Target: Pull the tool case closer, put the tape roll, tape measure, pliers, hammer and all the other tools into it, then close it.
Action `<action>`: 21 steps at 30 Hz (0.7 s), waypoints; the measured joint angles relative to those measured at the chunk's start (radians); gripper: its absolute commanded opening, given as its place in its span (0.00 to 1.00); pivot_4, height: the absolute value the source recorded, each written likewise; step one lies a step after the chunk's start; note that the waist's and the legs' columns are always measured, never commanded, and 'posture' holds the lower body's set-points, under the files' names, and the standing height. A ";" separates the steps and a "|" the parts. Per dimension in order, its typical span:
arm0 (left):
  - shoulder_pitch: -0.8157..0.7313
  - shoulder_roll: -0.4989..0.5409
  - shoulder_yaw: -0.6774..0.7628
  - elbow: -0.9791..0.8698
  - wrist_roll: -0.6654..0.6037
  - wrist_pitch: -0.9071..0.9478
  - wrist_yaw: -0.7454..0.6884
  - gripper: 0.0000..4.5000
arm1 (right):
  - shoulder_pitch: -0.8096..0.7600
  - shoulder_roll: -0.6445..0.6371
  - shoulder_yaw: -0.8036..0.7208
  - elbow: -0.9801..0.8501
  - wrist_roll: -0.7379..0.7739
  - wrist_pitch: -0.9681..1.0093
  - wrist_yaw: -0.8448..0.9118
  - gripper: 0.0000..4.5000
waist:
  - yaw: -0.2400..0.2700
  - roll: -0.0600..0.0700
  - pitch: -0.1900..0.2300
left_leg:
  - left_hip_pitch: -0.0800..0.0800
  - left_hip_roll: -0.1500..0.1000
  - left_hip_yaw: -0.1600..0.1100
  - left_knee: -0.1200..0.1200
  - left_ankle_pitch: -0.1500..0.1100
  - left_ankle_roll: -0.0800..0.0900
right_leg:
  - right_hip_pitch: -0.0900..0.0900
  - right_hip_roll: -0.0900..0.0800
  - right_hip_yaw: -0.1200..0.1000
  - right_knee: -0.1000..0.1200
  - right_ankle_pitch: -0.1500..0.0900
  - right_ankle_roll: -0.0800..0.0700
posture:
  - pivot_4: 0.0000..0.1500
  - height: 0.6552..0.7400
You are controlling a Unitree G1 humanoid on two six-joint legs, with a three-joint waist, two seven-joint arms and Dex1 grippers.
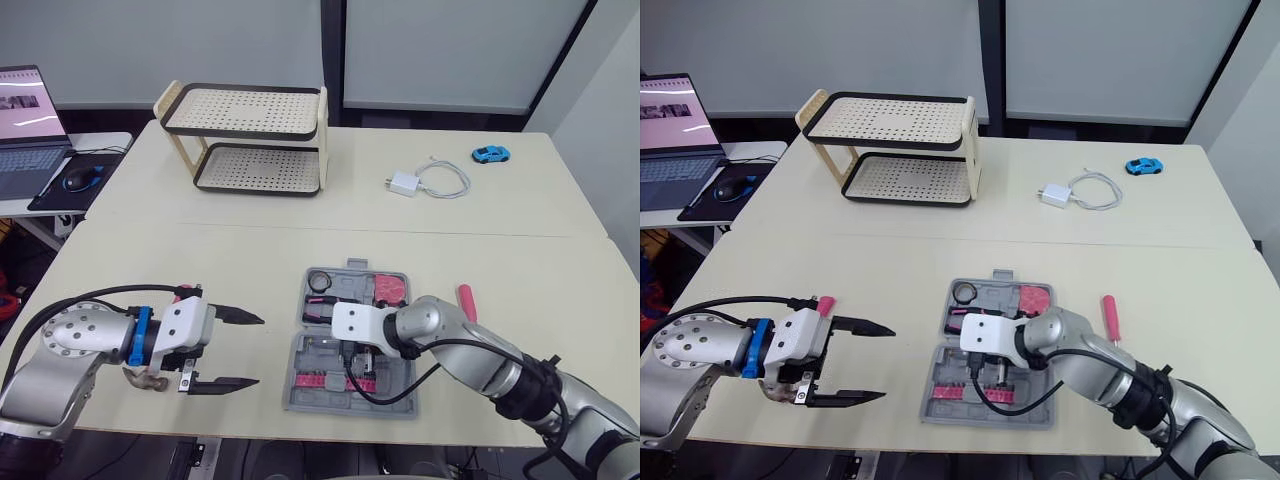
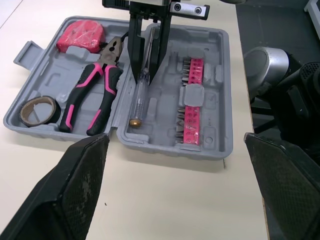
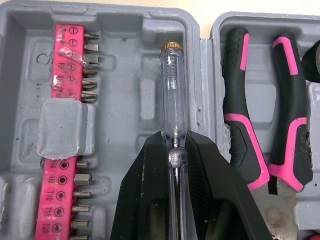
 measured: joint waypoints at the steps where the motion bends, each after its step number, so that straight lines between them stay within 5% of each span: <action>1: 0.000 0.000 0.000 0.000 0.000 0.000 0.003 1.00 | 0.000 0.003 0.000 0.001 -0.001 0.000 0.000 0.06 | 0.000 0.000 0.000 | 0.000 0.000 0.000 0.000 0.000 0.000 | 0.000 0.000 0.000 0.000 0.000 0.000 | 1.00 0.94; 9: 0.004 0.000 0.000 0.000 0.000 0.000 0.007 1.00 | 0.000 0.019 -0.022 0.003 0.001 -0.013 -0.001 0.51 | 0.000 0.000 0.000 | 0.000 0.000 0.000 0.000 0.000 0.000 | 0.000 0.000 0.000 0.000 0.000 0.000 | 1.00 0.94; 14: 0.007 0.000 0.000 -0.001 0.000 0.000 0.008 1.00 | 0.000 0.018 -0.086 -0.067 0.028 -0.008 0.011 0.51 | 0.000 0.000 0.000 | 0.000 0.000 0.000 0.000 0.000 0.000 | 0.000 0.000 0.000 0.000 0.000 0.000 | 1.00 0.94; 21: 0.011 0.000 0.000 -0.001 0.000 0.000 0.008 1.00 | 0.019 -0.034 -0.097 -0.056 0.039 -0.073 0.042 0.20 | 0.000 0.000 0.000 | 0.000 0.000 0.000 0.000 0.000 0.000 | 0.000 0.000 0.000 0.000 0.000 0.000 | 1.00 0.94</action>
